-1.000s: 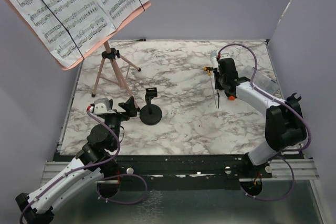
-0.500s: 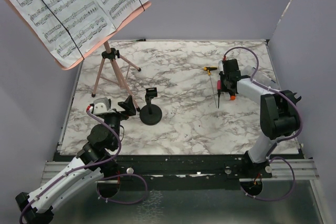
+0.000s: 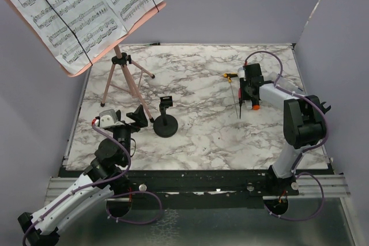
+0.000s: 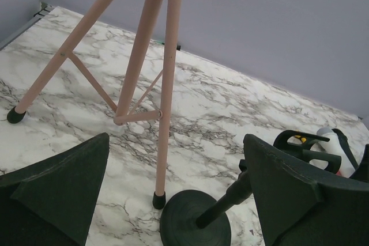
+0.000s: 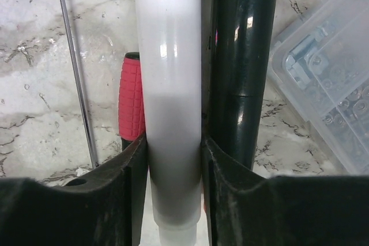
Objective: Pack up the instrument practice props
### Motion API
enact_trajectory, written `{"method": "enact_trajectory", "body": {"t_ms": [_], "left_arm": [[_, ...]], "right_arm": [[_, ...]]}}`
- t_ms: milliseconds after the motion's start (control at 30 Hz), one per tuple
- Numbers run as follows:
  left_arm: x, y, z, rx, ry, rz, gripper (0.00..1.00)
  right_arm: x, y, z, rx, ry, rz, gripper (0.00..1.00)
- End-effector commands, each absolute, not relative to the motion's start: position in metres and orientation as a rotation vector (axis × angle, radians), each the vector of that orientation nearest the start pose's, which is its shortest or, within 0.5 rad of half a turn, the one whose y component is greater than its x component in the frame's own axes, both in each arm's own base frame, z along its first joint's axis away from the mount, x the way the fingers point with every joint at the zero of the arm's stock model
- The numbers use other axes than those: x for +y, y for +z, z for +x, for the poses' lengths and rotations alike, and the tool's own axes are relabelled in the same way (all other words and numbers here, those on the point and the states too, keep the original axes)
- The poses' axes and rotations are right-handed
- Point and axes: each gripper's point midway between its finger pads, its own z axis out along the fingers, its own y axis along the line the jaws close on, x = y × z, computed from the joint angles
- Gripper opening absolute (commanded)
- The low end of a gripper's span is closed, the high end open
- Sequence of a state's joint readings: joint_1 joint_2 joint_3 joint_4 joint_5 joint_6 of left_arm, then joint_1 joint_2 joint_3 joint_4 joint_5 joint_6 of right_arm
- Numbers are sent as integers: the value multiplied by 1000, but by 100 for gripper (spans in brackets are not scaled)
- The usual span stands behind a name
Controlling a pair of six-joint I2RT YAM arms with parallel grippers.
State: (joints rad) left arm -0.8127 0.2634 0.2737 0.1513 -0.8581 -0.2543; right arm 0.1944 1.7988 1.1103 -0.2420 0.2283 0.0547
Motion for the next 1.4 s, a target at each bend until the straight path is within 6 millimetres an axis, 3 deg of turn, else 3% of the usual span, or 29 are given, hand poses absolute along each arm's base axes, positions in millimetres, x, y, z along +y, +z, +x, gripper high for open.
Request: {"method": "enact_trajectory", "body": {"t_ms": [0,300,467,667,967,1167,1367], "left_arm": [[-59,233,235,1424,-260,-362,99],[-59,231,235,1430,-249,-361,99],[-61,230,237,1440,-240,-348,99],[-64,228,239,1457,-220,-317,99],[-78,218,244,1499,-219,-249,99],[-84,217,246,1517,-208,-189,99],[-84,226,245,1527,-182,-145,99]], "right_arm": [[47,35,420,2504,-142,-53,42],[53,59,412,2458,-70,-6,58],[57,84,406,2405,-17,-17,67],[77,119,399,2324,131,-90,76],[145,191,380,2055,470,-399,85],[202,231,354,1871,636,-641,89],[266,257,317,1693,862,-870,90]]}}
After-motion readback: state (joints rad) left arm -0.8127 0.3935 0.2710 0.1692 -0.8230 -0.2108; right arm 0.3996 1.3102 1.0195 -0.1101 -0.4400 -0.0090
